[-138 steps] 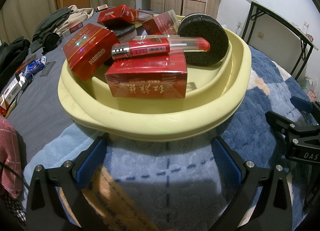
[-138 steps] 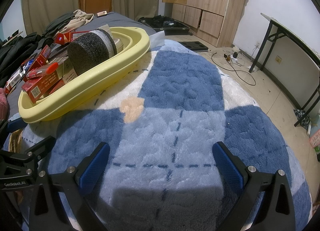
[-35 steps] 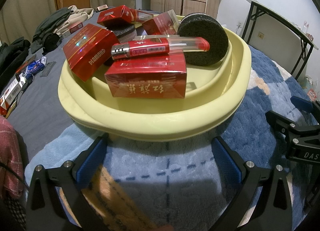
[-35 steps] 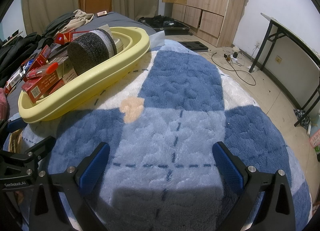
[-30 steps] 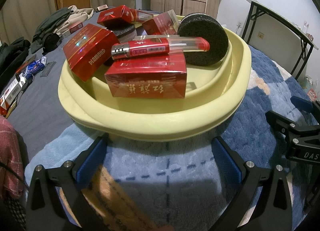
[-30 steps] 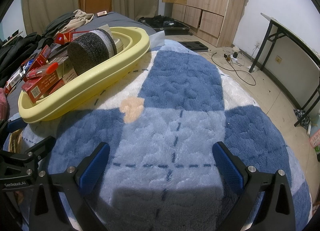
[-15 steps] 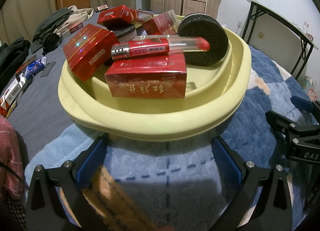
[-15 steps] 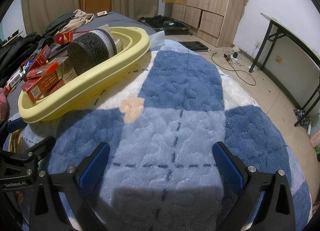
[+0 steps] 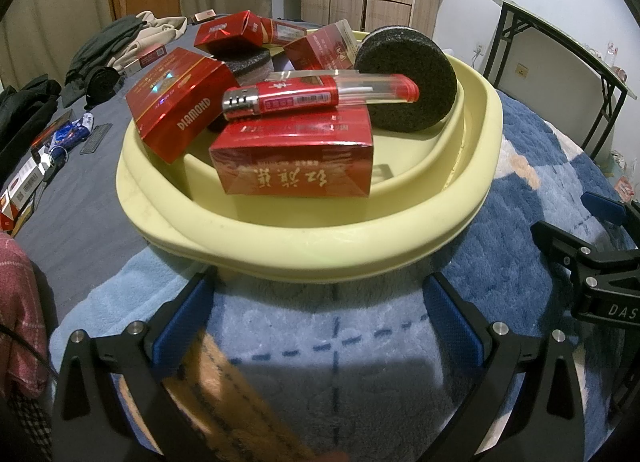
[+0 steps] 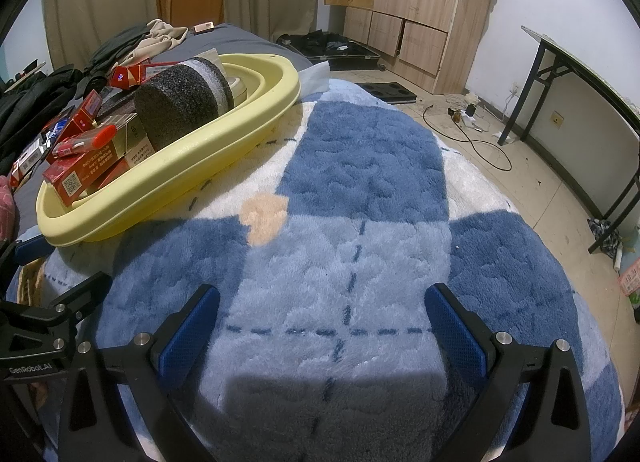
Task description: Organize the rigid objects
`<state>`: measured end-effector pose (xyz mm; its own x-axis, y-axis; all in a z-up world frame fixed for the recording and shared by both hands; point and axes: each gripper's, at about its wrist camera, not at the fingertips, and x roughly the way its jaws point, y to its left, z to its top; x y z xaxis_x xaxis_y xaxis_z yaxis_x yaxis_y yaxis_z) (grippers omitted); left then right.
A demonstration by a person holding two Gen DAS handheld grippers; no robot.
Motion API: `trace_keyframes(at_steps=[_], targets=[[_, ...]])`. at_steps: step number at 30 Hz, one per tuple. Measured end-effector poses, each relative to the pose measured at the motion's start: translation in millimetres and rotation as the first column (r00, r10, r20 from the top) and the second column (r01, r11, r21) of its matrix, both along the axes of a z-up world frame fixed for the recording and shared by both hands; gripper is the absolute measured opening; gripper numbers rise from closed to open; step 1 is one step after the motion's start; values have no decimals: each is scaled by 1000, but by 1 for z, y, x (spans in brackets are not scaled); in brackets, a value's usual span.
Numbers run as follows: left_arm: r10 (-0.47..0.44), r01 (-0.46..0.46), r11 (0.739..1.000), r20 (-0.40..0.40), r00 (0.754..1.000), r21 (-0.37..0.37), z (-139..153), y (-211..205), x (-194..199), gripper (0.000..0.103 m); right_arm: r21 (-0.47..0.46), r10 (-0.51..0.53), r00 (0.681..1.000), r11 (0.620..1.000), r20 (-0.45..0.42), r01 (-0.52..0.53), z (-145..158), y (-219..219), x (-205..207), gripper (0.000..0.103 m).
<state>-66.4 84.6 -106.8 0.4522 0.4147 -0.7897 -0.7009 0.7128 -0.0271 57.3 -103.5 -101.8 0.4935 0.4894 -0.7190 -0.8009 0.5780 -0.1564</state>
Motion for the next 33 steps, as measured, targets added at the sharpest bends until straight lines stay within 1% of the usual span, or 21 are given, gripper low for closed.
trace_keyframes(at_steps=[33], targets=[[-1, 1, 1000, -1, 1000, -4, 1, -2, 2, 103, 0, -1, 1000, 1000, 1, 1, -1, 1, -1, 103]])
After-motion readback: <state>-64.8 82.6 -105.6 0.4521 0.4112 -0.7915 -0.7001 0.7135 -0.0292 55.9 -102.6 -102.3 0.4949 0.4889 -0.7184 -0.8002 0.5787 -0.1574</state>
